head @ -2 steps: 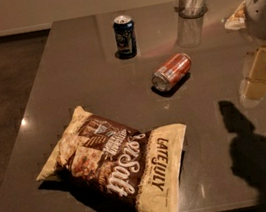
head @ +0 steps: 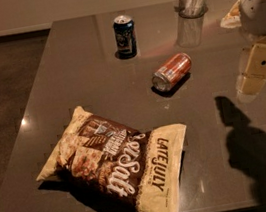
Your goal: Move coke can near brown chip bag
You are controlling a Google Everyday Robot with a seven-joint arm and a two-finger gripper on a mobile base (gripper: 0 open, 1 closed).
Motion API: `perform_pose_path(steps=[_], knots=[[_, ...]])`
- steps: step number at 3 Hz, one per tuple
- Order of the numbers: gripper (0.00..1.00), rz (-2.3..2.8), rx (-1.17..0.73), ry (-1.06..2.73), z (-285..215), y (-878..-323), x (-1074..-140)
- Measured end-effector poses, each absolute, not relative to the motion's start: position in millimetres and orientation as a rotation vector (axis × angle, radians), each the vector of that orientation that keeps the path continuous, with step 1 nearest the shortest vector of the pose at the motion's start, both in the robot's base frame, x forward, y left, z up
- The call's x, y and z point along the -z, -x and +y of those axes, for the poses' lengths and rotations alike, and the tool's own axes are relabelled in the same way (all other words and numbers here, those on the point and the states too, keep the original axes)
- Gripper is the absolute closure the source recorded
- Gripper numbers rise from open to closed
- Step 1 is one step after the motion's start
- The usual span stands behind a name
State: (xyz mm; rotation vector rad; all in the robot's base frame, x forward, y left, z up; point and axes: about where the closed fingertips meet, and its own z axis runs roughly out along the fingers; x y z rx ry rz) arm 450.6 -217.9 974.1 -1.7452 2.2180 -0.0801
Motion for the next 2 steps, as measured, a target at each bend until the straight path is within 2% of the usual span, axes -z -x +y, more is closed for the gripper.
perform_pose_path(steps=[2], knots=[[0.00, 2.142, 0.069, 1.896, -223, -506, -956]])
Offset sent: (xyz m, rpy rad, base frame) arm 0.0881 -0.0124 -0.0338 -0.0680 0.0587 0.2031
